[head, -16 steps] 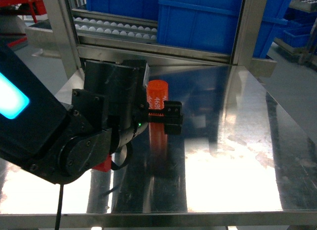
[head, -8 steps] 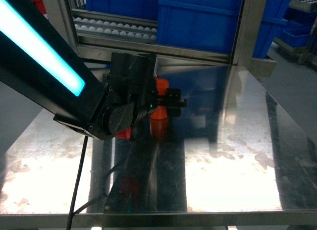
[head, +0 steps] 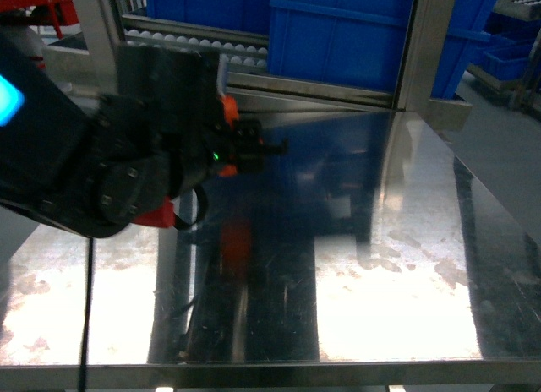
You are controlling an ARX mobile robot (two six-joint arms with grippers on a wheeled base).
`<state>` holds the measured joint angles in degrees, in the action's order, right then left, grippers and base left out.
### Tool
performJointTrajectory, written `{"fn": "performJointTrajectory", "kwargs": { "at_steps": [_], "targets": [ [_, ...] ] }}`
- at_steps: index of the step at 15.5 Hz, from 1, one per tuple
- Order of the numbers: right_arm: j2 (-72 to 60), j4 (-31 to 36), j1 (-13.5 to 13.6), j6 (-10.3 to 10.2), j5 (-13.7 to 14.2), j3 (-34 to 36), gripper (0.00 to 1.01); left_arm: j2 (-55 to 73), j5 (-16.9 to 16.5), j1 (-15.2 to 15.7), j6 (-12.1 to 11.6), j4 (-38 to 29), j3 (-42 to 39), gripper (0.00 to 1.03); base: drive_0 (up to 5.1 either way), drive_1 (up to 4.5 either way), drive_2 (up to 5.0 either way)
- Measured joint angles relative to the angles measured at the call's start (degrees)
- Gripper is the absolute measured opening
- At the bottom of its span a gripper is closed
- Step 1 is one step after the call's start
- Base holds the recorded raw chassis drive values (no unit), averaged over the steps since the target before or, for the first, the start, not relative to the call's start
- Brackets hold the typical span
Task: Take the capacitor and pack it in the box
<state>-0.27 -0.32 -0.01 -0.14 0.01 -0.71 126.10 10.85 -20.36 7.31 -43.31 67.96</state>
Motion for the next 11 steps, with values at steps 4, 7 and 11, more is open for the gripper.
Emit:
{"fn": "performJointTrajectory", "kwargs": {
  "at_steps": [4, 7, 11],
  "targets": [
    [0.0, 0.0, 0.0, 0.0, 0.0, 0.0, 0.98, -20.63, 4.13, 2.51, -1.55, -10.67, -18.97, 0.43, 0.0, 0.0, 0.0],
    [0.0, -0.02, 0.0, 0.0, -0.02, 0.0, 0.98, -37.73, 6.12, 4.37, -6.05, -11.69, -37.64, 0.43, 0.0, 0.0, 0.0],
    [0.0, 0.0, 0.0, 0.0, -0.02, 0.0, 0.98, -69.11, 2.36, 6.64, -6.47, 2.6, -53.31, 0.43, 0.0, 0.0, 0.0]
  ]
}}
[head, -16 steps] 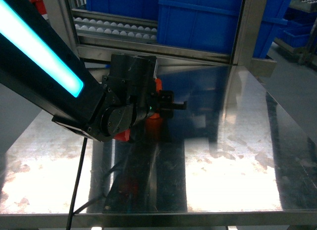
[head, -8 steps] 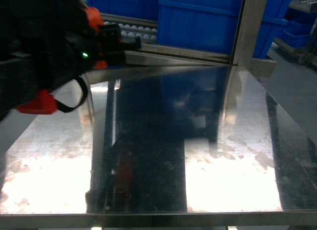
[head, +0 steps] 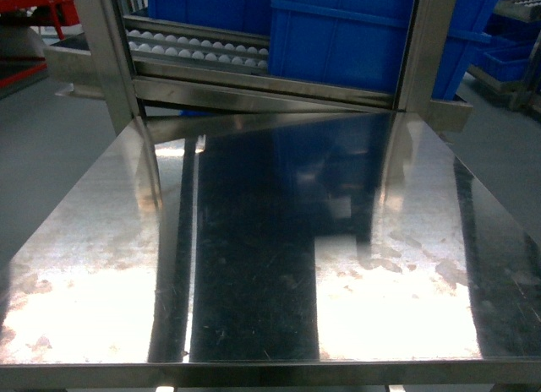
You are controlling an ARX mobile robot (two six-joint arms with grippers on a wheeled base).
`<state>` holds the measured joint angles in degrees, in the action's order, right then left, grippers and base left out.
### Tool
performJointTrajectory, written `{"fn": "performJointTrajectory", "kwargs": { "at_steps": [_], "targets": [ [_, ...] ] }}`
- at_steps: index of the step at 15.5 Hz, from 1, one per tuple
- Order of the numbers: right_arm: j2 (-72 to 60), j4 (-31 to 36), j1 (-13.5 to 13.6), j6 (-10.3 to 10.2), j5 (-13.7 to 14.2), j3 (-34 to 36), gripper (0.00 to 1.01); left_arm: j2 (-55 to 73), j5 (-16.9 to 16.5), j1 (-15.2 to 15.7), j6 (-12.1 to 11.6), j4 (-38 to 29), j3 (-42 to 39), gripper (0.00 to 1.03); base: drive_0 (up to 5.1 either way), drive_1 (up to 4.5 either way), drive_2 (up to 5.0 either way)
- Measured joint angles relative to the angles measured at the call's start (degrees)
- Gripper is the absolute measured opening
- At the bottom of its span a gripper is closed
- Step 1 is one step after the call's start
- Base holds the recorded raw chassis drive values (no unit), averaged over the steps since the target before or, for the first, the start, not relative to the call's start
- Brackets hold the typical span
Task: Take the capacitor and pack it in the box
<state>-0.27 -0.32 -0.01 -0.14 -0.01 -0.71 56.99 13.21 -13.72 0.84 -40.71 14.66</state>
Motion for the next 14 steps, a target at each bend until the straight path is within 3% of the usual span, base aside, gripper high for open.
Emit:
{"fn": "performJointTrajectory", "kwargs": {
  "at_steps": [2, 7, 14],
  "targets": [
    [0.0, 0.0, 0.0, 0.0, 0.02, 0.0, 0.98, -5.66, -1.36, -0.02, 0.0, 2.54, -1.14, 0.43, 0.0, 0.0, 0.0],
    [0.0, 0.0, 0.0, 0.0, 0.0, 0.0, 0.98, -6.88, -0.77, 0.55, -0.02, 4.92, -0.92, 0.43, 0.0, 0.0, 0.0],
    [0.0, 0.0, 0.0, 0.0, 0.0, 0.0, 0.98, -18.75, -6.38, 6.91, -0.02, 9.33, -8.55, 0.43, 0.0, 0.0, 0.0]
  ]
}}
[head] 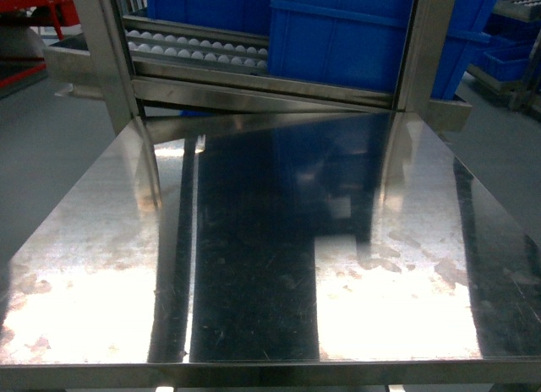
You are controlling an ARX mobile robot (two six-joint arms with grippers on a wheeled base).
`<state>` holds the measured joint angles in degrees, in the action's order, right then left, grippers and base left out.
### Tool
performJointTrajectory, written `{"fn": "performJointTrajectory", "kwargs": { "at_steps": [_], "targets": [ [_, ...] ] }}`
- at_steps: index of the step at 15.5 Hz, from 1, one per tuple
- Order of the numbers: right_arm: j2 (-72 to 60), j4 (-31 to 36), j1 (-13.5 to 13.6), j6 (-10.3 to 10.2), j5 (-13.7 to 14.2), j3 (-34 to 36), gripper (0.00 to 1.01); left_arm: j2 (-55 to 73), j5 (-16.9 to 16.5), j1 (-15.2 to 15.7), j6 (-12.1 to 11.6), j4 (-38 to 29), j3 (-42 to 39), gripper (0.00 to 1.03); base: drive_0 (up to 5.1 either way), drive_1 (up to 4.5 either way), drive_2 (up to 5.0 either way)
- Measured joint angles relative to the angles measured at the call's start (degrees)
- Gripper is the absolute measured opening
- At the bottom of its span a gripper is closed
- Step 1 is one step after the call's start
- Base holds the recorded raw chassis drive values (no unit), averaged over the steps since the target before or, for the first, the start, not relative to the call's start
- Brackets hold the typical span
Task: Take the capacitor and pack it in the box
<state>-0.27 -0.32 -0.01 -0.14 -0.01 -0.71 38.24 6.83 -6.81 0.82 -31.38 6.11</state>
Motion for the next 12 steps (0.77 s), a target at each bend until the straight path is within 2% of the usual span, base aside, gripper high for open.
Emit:
{"fn": "performJointTrajectory", "kwargs": {
  "at_steps": [2, 3, 4, 6, 7, 12],
  "targets": [
    [0.0, 0.0, 0.0, 0.0, 0.0, 0.0, 0.98, -3.98, -2.4, 2.21, 0.0, 2.27, -1.64, 0.43, 0.0, 0.0, 0.0],
    [0.02, 0.04, 0.0, 0.0, -0.02, 0.0, 0.98, -6.21, -6.23, 6.25, -0.02, 3.76, -2.45, 0.43, 0.0, 0.0, 0.0],
    [0.0, 0.0, 0.0, 0.0, 0.02, 0.0, 0.98, -8.09, -5.86, 7.19, 0.02, 5.05, -2.99, 0.43, 0.0, 0.0, 0.0],
    [0.0, 0.02, 0.0, 0.0, 0.0, 0.0, 0.98, -11.89, -6.84, 6.6, -0.04, 7.85, -3.72, 0.43, 0.0, 0.0, 0.0],
    [0.0, 0.02, 0.0, 0.0, 0.0, 0.0, 0.98, -12.7, -6.8, 6.64, -0.02, 5.29, -5.38, 0.43, 0.0, 0.0, 0.0],
    [0.0, 0.0, 0.0, 0.0, 0.0, 0.0, 0.98, -18.23, -6.8, 6.71, -0.02, 11.3, -5.38, 0.43, 0.0, 0.0, 0.0]
  ]
}}
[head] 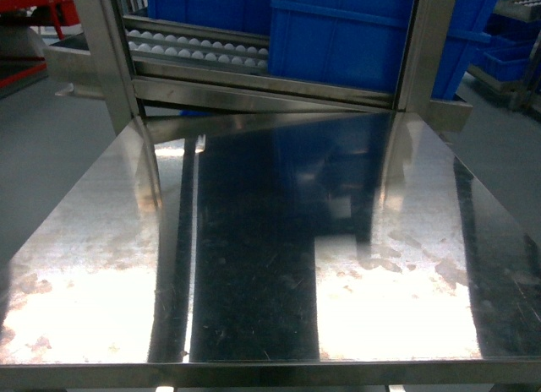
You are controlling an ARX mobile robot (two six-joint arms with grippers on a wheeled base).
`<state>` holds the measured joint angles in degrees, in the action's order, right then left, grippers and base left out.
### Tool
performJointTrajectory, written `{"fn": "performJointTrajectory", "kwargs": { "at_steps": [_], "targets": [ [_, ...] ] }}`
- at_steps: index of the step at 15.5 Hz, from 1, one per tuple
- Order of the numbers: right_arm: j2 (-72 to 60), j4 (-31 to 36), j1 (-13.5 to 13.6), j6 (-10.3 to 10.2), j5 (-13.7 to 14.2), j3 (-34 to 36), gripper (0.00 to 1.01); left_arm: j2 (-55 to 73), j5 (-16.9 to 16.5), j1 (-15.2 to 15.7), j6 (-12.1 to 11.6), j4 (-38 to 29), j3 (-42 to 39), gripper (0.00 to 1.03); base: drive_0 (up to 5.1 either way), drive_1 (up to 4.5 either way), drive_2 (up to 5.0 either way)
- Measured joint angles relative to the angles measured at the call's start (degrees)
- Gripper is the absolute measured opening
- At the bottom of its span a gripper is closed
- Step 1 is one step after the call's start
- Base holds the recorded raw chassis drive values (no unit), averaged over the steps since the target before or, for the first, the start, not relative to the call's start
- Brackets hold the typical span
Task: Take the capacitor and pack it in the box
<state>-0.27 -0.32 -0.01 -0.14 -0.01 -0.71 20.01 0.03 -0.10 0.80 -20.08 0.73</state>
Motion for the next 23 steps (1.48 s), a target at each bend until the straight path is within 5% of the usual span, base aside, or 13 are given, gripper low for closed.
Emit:
{"fn": "performJointTrajectory", "kwargs": {
  "at_steps": [10, 11, 12, 23],
  "targets": [
    [0.0, 0.0, 0.0, 0.0, 0.0, 0.0, 0.98, -9.94, 0.0, 0.0, 0.0, 9.99, 0.0, 0.43, 0.0, 0.0, 0.0],
    [0.0, -0.02, 0.0, -0.02, 0.0, 0.0, 0.98, -19.39, -0.17, 0.0, -0.02, 19.19, 0.09, 0.43, 0.0, 0.0, 0.0],
    [0.0, 0.04, 0.0, -0.02, -0.04, 0.0, 0.98, -19.39, 0.0, -0.02, -0.02, 20.48, 0.02, 0.43, 0.0, 0.0, 0.0],
    [0.0, 0.0, 0.0, 0.0, 0.0, 0.0, 0.98, -19.41, 0.0, -0.02, -0.04, 20.44, 0.04, 0.43, 0.0, 0.0, 0.0]
  ]
}}
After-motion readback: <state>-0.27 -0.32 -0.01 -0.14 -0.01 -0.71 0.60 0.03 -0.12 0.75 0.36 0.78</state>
